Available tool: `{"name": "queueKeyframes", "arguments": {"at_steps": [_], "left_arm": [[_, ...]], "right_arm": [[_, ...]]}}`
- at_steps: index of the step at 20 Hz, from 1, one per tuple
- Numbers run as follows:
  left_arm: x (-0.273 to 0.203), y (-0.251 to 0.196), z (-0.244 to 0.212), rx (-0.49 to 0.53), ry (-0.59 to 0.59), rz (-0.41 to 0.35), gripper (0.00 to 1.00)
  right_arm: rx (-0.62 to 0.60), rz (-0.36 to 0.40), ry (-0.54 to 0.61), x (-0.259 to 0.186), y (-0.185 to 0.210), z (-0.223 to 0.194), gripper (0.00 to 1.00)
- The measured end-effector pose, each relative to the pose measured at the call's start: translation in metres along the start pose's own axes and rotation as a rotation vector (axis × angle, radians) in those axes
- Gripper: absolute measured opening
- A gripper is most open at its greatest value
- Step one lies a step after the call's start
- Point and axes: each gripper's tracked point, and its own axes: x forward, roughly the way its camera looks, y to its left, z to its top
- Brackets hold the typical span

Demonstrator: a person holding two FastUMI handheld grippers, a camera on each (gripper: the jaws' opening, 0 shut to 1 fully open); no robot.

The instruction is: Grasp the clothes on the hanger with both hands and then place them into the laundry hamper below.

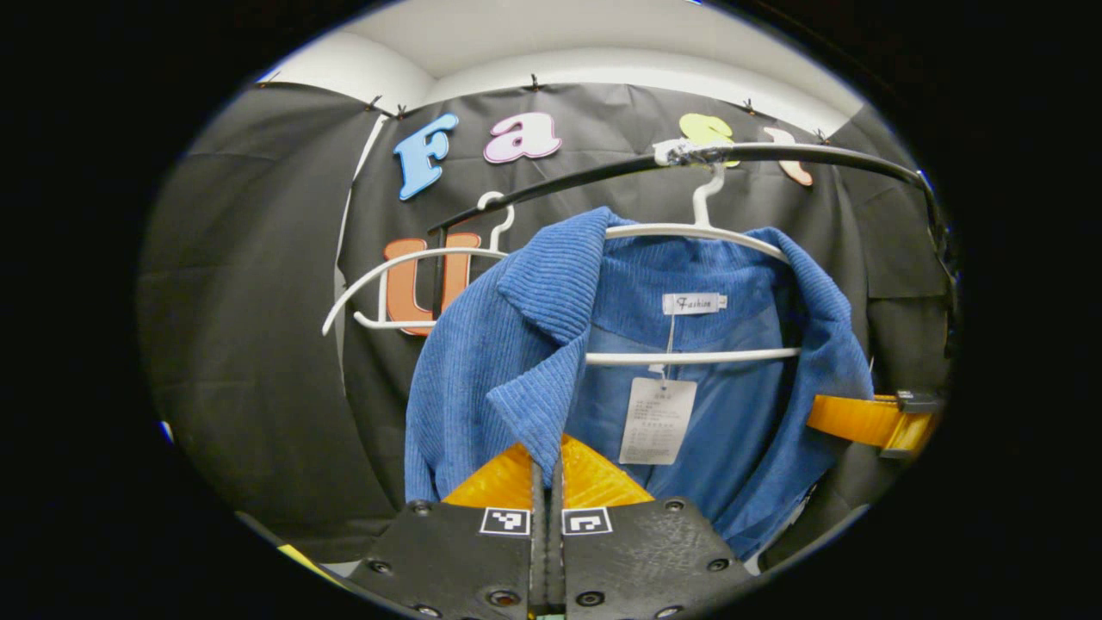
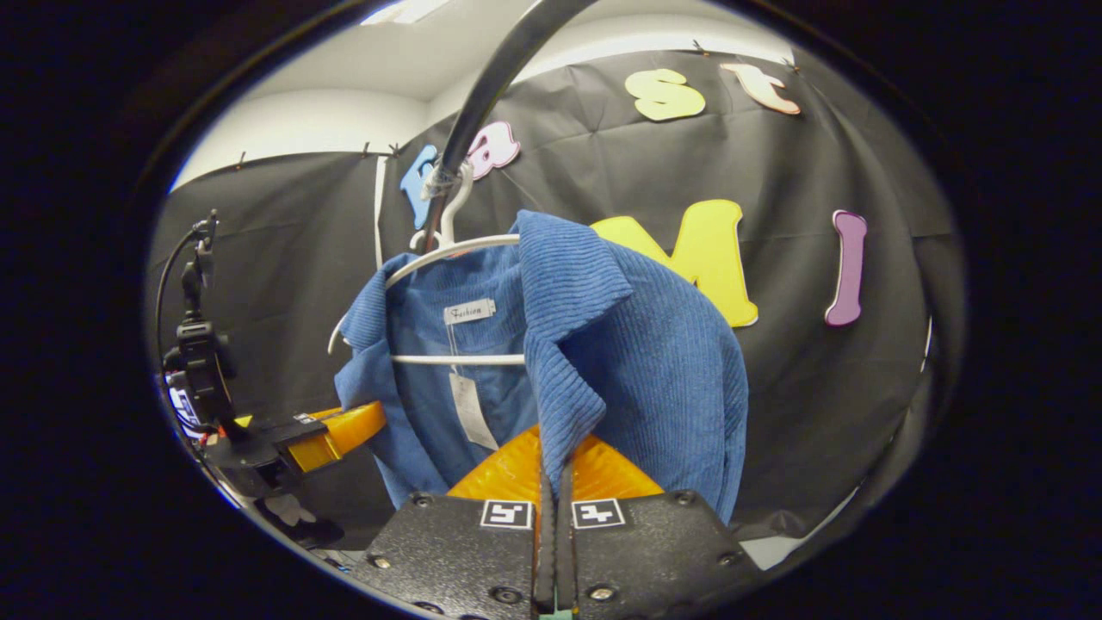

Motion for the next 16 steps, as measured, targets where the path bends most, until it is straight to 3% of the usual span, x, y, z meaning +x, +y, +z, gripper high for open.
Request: {"name": "queueKeyframes", "arguments": {"at_steps": [2, 6, 8, 9, 11, 12, 15, 16], "left_arm": [[-0.009, 0.001, 0.01, -0.001, -0.021, -0.011, 0.05], [-0.02, 0.013, 0.034, -0.002, -0.064, -0.015, 0.05], [-0.024, 0.023, 0.046, -0.002, -0.082, -0.009, 0.05], [-0.025, 0.03, 0.051, 0.006, -0.089, 0.003, 0.0], [-0.023, 0.044, 0.061, 0.012, -0.099, 0.022, 0.05], [-0.021, 0.05, 0.065, 0.008, -0.099, 0.027, 0.0], [-0.015, 0.062, 0.07, 0.005, -0.099, 0.043, 0.05], [-0.015, 0.063, 0.071, 0.007, -0.099, 0.045, 0.0]], "right_arm": [[0.007, 0.013, -0.021, -0.003, 0.002, 0.005, 0.04], [0.083, 0.083, -0.049, -0.007, 0.008, 0.014, 0.04], [0.111, 0.085, -0.053, -0.008, 0.002, 0.018, 0.04], [0.115, 0.081, -0.059, -0.007, -0.001, 0.022, 0.04], [0.128, 0.084, -0.073, -0.003, -0.006, 0.032, 0.04], [0.145, 0.092, -0.079, -0.002, -0.008, 0.035, 0.04], [0.221, 0.127, -0.077, -0.001, -0.019, 0.038, 0.04], [0.241, 0.131, -0.072, -0.001, -0.022, 0.037, 0.04]]}}
